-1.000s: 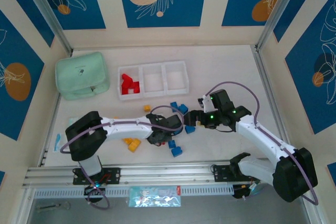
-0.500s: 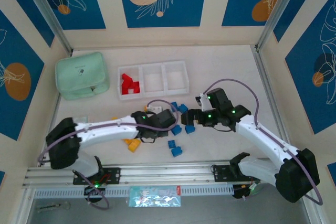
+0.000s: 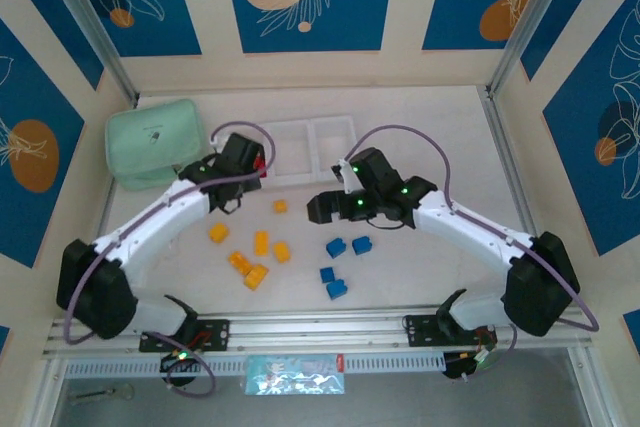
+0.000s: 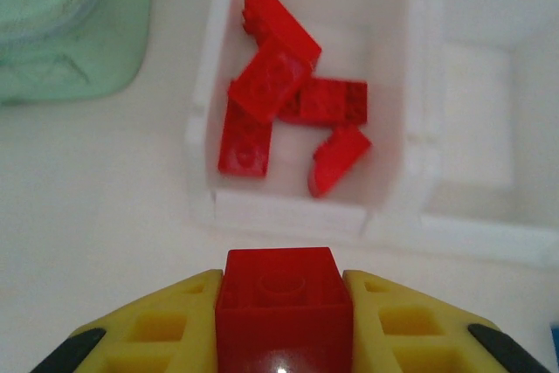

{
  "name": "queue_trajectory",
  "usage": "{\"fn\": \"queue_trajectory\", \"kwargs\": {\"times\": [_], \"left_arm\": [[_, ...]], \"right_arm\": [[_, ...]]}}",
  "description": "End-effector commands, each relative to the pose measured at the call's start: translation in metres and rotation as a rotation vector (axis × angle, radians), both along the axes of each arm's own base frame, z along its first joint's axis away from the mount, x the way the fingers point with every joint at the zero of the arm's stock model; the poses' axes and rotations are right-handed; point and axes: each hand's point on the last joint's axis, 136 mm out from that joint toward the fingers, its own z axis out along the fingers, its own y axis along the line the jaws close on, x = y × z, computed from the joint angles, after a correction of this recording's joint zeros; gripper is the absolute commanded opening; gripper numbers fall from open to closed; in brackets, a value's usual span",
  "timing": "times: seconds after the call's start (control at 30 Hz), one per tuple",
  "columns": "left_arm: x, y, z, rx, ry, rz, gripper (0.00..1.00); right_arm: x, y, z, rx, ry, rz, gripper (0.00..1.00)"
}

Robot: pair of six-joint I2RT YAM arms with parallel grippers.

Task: Sort the legos into containers by color
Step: Place the lego in the container.

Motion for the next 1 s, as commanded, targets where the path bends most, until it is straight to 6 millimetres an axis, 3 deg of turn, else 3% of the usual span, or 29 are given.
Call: {"fn": "queue_trajectory", "kwargs": {"times": [0.0,0.23,0.33,0.43,0.7,0.97], "left_arm": [[0.044,-0.01,0.006,-0.034,-0.046,-0.071,0.27],[0.108,-0.007,-0.019,0.0,-0.021,-0.055,0.28],[0.121,-0.008,-0.031,-0.007,0.02,-0.056,0.37],[0.127,-0.009,-0.024,-0.004,0.011,-0.063,0.46],[0.119,-0.018,0.001,-0.06,-0.016,-0.122,0.58],[0.066,-0.036,0.023,-0.252,-0.011,-0.209,0.66]], "right_arm": [[0.012,0.007,0.01,-0.003,-0.043,-0.009,0.99],[0.019,0.01,0.01,-0.008,-0.057,-0.02,0.99],[0.022,0.013,0.014,0.0,-0.069,-0.02,0.99],[0.024,0.015,0.021,0.01,-0.091,-0.019,0.99],[0.022,0.025,0.028,-0.005,-0.093,0.006,0.99],[0.015,0.024,0.029,-0.061,-0.081,0.006,0.99]]}}
